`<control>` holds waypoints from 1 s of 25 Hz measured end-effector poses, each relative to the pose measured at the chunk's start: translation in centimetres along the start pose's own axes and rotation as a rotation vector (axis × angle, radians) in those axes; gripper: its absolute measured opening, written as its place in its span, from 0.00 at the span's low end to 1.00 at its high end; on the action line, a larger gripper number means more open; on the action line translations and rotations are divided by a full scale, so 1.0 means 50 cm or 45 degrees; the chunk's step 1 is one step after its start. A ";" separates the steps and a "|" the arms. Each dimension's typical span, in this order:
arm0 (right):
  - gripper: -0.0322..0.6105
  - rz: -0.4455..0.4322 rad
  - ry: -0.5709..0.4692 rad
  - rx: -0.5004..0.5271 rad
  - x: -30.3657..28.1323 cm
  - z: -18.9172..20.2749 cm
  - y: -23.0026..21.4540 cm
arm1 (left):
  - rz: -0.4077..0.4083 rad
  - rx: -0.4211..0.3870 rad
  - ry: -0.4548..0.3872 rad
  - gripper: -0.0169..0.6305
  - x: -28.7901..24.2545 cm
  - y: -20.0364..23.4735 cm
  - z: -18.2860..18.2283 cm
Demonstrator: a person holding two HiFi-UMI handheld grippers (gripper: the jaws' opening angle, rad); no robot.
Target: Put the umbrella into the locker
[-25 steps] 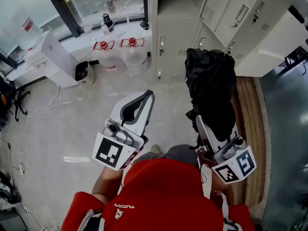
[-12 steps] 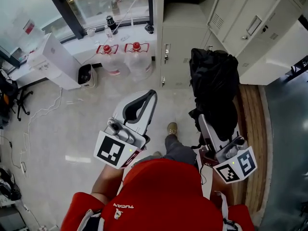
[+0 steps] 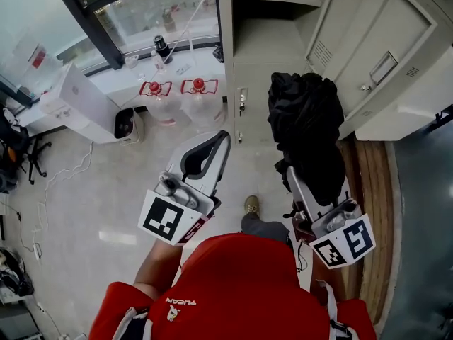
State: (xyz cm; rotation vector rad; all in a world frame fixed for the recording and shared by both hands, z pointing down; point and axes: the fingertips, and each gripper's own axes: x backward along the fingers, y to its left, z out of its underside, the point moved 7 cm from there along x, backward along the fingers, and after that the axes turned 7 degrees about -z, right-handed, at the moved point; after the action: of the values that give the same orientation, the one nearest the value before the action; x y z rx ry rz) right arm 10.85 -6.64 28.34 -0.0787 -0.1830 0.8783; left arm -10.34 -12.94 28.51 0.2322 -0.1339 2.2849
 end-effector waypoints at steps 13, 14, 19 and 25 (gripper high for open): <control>0.36 -0.076 0.070 0.006 -0.090 -0.018 -0.197 | -0.078 -0.016 0.001 0.03 -0.196 0.033 0.027; 0.36 -0.079 0.074 0.008 -0.096 -0.018 -0.210 | -0.085 -0.019 0.004 0.03 -0.205 0.035 0.030; 0.36 -0.067 0.111 -0.002 -0.136 -0.010 -0.268 | -0.125 -0.030 0.037 0.03 -0.241 0.052 0.050; 0.36 -0.027 0.192 0.064 -0.197 -0.009 -0.305 | -0.128 -0.025 0.034 0.03 -0.281 0.080 0.067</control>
State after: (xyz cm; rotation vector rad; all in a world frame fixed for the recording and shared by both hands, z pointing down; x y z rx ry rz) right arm 16.36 -23.94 28.82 -0.0954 -0.0209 0.8514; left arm -3.82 -26.42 28.76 0.1935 -0.1277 2.1851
